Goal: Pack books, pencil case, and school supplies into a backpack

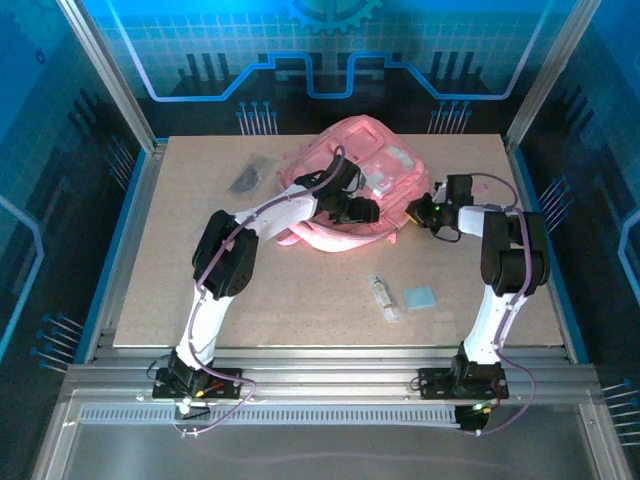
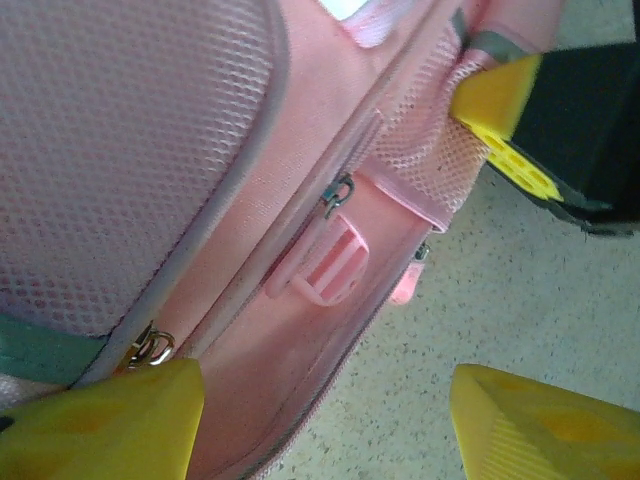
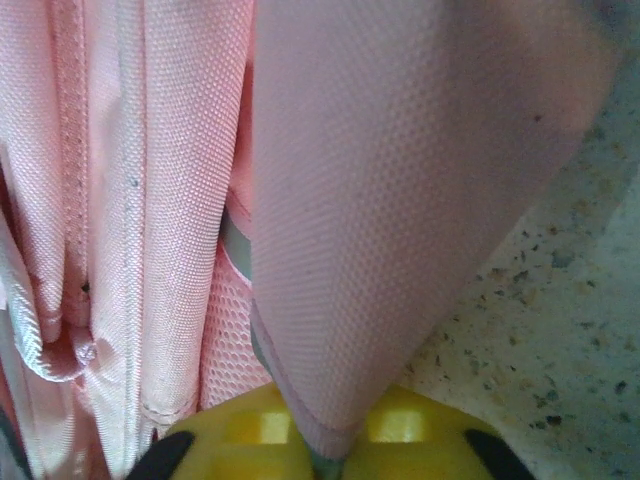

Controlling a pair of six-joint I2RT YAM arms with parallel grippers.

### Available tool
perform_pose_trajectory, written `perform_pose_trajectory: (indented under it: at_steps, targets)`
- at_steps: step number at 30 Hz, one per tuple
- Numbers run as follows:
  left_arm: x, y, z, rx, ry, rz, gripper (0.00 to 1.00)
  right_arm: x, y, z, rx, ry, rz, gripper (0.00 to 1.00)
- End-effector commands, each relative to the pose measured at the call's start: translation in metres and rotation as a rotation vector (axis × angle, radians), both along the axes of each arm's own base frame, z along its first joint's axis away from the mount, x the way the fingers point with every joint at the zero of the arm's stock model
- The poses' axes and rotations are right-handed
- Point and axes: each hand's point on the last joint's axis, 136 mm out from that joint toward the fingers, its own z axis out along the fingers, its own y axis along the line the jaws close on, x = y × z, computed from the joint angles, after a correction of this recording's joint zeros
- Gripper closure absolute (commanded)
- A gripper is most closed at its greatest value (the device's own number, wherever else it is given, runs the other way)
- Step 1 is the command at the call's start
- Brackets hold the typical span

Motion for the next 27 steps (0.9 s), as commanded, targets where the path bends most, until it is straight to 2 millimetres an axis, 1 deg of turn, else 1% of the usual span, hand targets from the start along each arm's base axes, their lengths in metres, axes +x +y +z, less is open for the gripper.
perform_pose_trajectory:
  at_steps: [1,5,7,9,12,15,18,20,24,25,27]
  targets:
    - [0.002,0.005,-0.012,-0.038,0.083,0.132,0.33,-0.007,0.027,0.023,0.041,-0.088,0.058,0.95]
    - [0.009,0.005,-0.031,-0.115,0.103,0.213,0.34,-0.019,0.045,0.025,0.043,-0.091,0.088,1.00]
    - [0.011,0.003,-0.035,-0.155,0.123,0.237,0.35,-0.022,0.052,0.025,0.052,-0.093,0.093,1.00]
    - [0.007,0.006,-0.038,-0.142,0.139,0.249,0.36,-0.025,0.059,0.023,0.057,-0.090,0.100,1.00]
    - [-0.003,0.018,-0.042,-0.074,0.130,0.256,0.35,-0.025,0.065,0.023,0.066,-0.086,0.106,1.00]
    - [-0.008,0.032,-0.053,-0.034,0.123,0.291,0.34,-0.025,0.068,0.026,0.070,-0.095,0.114,1.00]
    - [-0.002,0.043,-0.067,0.017,0.100,0.324,0.33,-0.028,0.074,0.028,0.061,-0.096,0.130,1.00]
    - [0.004,0.046,-0.073,0.041,0.093,0.336,0.33,-0.030,0.077,0.030,0.058,-0.100,0.138,1.00]
    - [0.016,0.048,-0.077,0.065,0.053,0.348,0.32,-0.033,0.078,0.031,0.051,-0.103,0.143,1.00]
    - [0.020,0.047,-0.077,0.055,0.032,0.349,0.33,-0.033,0.078,0.030,0.052,-0.103,0.145,1.00]
    - [0.029,0.039,-0.071,-0.023,-0.003,0.343,0.37,-0.033,0.080,0.031,0.052,-0.104,0.150,1.00]
